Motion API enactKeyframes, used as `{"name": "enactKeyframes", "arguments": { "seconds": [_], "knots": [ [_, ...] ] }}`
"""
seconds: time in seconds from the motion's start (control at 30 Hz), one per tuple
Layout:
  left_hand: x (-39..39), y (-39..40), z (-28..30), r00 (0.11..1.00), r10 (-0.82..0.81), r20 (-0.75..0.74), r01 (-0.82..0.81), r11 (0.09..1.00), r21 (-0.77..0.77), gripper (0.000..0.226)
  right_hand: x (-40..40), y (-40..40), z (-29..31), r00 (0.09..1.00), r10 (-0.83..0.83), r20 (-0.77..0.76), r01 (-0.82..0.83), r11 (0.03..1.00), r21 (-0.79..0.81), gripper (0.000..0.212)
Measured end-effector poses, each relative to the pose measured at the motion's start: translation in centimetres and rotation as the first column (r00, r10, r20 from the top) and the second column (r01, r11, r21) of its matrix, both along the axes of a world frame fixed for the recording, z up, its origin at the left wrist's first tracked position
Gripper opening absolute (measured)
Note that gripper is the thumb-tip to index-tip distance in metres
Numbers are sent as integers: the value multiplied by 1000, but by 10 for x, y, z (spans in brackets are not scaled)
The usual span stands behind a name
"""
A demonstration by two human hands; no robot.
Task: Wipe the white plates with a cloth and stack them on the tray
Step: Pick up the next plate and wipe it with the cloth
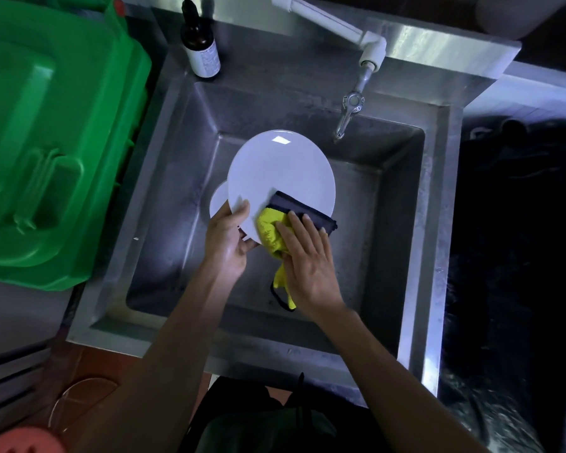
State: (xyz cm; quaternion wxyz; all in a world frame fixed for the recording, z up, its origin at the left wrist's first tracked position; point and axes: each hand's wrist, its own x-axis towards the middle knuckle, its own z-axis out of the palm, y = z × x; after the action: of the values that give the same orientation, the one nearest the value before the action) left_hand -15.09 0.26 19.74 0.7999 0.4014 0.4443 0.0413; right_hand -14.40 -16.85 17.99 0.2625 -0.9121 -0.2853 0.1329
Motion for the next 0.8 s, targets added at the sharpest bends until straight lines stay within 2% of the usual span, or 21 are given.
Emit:
{"name": "enactKeyframes", "arguments": {
  "seconds": [0.17, 0.33, 0.4, 0.57, 0.63, 0.7, 0.8],
  "knots": [
    [-6, 7, 6, 996, -85, 9, 85, 996, 38, 36, 23, -21, -5, 993, -107, -59, 105, 994, -40, 54],
    [-10, 12, 7, 984, -177, -11, 177, 981, 75, 24, 57, -32, -5, 994, -79, -73, 75, 996, -57, 55],
    [-13, 14, 6, 975, -224, -5, 223, 971, 84, 28, 69, -35, -4, 997, -47, -66, 43, 996, -73, 54],
    [-24, 14, 3, 948, -318, 2, 316, 944, 98, 38, 87, -30, -2, 999, 32, 3, -31, 991, -131, 54],
    [-27, 12, 3, 939, -345, -4, 343, 933, 105, 42, 92, -25, -1, 996, 65, 62, -56, 989, -140, 61],
    [-27, 11, 3, 935, -355, -7, 354, 930, 96, 44, 96, -20, 3, 989, 92, 112, -76, 987, -141, 67],
    [-23, 7, 5, 923, -385, -12, 385, 919, 89, 48, 98, -9, 11, 974, 166, 154, -151, 983, -107, 63]
  ]
}}
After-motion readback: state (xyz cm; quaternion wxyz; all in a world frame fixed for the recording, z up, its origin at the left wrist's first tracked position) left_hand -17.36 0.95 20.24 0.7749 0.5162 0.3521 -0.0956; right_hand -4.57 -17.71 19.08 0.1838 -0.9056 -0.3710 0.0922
